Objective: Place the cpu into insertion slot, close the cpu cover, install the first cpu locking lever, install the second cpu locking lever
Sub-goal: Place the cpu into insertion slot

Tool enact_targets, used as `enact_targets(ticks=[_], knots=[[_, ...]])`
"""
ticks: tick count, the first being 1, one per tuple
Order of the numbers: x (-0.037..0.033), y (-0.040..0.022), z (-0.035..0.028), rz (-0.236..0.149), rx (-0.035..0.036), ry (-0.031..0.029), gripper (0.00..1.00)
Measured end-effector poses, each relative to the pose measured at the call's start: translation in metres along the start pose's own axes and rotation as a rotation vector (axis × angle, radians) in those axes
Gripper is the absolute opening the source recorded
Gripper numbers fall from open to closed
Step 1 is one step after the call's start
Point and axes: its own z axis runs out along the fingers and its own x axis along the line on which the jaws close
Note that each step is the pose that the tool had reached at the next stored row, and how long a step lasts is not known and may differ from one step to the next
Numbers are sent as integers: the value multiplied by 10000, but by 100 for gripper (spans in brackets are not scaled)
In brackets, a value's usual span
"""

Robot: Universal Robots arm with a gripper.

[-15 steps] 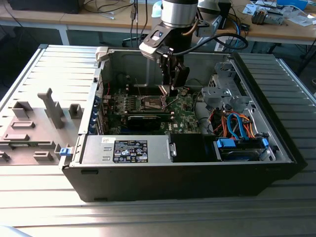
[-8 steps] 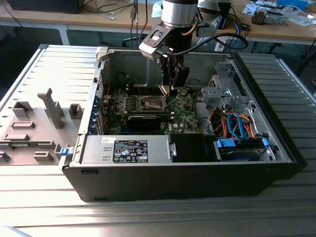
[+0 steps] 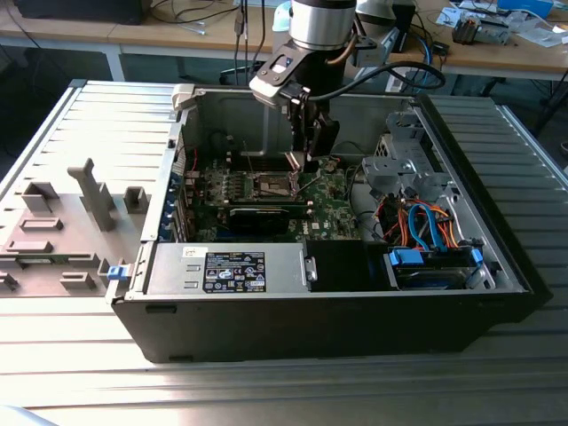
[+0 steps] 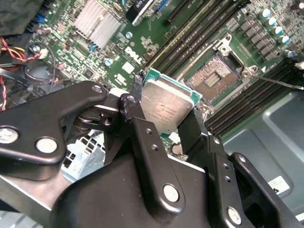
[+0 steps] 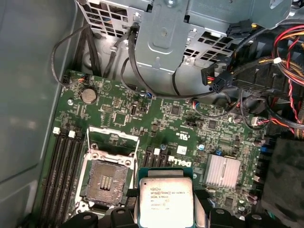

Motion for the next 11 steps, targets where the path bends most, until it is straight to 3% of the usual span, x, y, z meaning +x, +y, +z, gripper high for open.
enact_targets(ticks=[1,2,11], knots=[[0,0,0,31,-28,125,54],[0,-1,-1,51,-38,182,54],[0,0,0,110,-36,192,54]])
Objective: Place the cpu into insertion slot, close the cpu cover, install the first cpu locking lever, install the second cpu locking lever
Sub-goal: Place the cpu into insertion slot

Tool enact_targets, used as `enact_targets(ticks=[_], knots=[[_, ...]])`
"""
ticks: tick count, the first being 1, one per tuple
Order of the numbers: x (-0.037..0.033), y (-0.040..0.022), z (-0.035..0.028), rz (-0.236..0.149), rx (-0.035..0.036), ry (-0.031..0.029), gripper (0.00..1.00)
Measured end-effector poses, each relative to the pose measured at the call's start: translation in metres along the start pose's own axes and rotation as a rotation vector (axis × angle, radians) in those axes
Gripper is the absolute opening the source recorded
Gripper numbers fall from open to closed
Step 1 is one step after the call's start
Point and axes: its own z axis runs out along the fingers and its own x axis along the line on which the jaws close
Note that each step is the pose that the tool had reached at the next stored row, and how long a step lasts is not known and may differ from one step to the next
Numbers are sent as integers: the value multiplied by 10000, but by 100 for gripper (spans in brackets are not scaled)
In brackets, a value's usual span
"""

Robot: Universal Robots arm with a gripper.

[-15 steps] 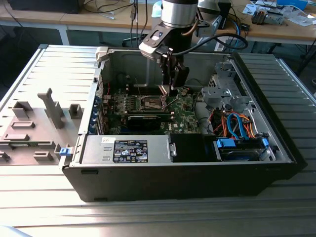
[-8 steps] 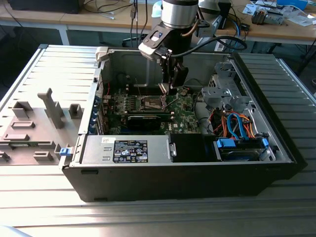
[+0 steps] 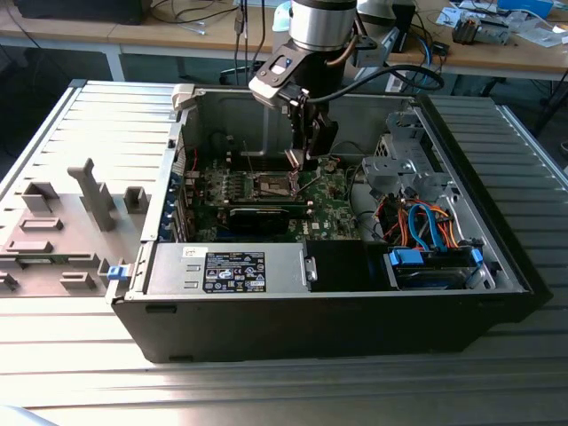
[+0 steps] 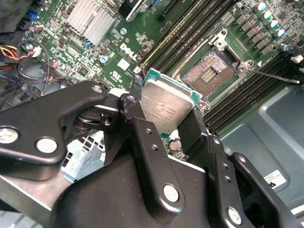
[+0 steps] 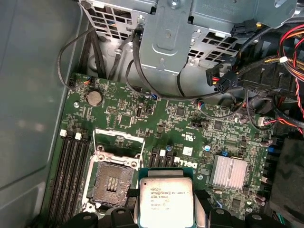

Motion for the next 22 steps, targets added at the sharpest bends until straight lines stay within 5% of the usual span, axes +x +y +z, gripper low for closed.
enact_targets(ticks=[22], knots=[[0,0,0,136,10,2,54]])
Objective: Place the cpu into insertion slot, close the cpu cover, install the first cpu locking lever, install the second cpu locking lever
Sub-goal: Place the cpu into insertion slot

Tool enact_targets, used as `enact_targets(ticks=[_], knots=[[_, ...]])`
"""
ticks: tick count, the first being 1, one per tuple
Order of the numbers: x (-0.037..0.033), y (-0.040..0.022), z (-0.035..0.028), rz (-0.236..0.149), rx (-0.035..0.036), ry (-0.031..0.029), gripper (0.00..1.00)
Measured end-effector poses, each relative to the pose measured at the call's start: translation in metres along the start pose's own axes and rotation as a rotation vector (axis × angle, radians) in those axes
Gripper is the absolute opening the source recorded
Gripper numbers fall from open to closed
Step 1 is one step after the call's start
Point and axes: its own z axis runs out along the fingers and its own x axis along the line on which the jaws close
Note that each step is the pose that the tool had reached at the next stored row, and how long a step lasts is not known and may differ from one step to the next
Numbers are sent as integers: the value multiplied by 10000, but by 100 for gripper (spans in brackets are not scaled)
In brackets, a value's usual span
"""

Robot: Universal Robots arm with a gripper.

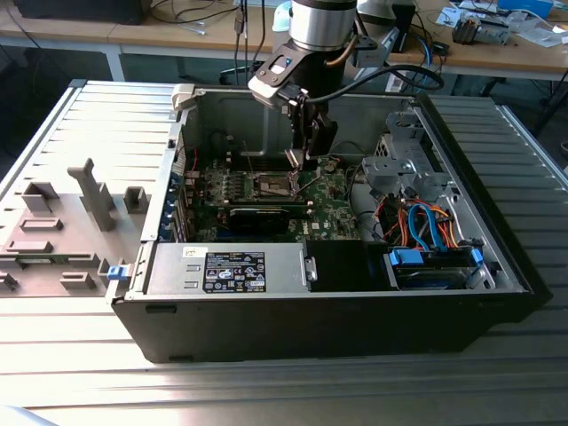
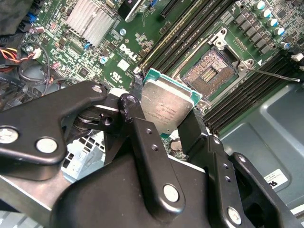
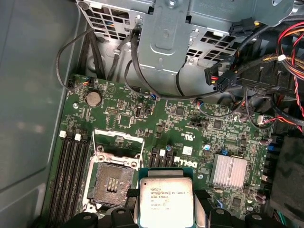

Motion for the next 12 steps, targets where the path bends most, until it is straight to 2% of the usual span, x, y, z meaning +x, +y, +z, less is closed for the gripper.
enact_targets(ticks=[12], knots=[[0,0,0,76,5,1,54]])
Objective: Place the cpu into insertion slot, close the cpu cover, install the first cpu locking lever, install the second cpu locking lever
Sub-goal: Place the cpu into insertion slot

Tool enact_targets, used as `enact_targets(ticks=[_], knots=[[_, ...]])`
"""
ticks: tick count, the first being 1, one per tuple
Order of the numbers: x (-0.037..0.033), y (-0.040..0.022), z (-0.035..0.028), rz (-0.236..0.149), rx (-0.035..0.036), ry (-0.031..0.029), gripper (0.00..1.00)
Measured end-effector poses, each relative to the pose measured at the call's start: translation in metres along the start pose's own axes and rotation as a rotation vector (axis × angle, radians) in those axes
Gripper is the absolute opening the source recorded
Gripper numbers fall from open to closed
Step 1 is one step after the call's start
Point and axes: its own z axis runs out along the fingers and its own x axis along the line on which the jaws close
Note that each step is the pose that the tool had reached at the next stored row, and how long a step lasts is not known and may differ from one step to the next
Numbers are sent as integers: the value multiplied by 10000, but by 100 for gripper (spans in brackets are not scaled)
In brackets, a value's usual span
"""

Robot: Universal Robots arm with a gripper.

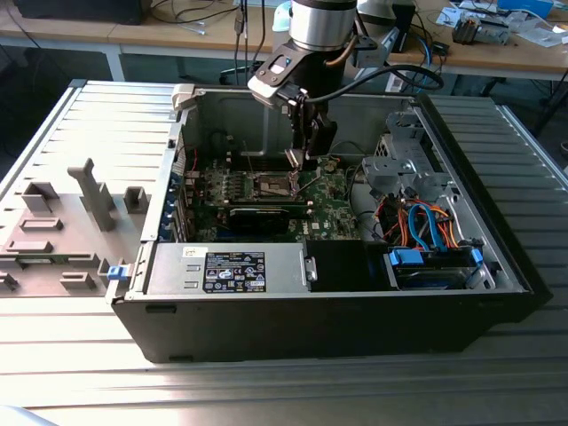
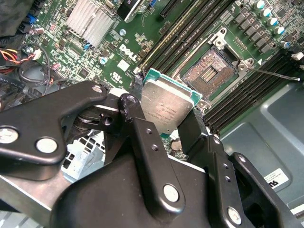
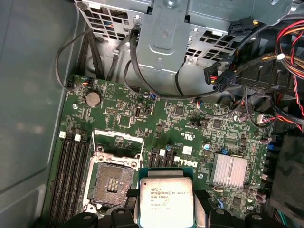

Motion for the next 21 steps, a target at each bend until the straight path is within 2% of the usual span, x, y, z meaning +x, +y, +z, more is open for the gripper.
enact_targets(ticks=[21], knots=[[0,0,1,113,8,1,54]])
